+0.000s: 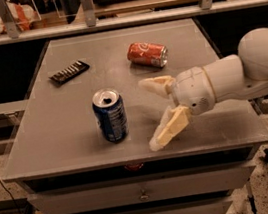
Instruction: Move pepsi can near rxbar chocolate
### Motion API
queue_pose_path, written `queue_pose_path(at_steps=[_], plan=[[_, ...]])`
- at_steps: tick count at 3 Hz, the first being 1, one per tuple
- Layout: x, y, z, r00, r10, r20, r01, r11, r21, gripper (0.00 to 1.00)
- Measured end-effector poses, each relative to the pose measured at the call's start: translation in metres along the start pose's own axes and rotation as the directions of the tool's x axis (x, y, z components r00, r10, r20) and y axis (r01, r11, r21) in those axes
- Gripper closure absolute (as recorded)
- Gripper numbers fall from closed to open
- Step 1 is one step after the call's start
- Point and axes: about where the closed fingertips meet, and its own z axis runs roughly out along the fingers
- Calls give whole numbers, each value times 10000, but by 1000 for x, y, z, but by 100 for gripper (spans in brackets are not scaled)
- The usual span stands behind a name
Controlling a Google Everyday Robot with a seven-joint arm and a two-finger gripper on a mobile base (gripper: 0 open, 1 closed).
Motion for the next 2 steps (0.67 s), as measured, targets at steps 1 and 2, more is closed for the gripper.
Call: queue_pose_path(at_steps=[1,2], plan=[[-17,2,27,9922,-337,1201,346,9994,-51,0],[-29,3,48,9792,-513,1961,544,9985,-105,0]])
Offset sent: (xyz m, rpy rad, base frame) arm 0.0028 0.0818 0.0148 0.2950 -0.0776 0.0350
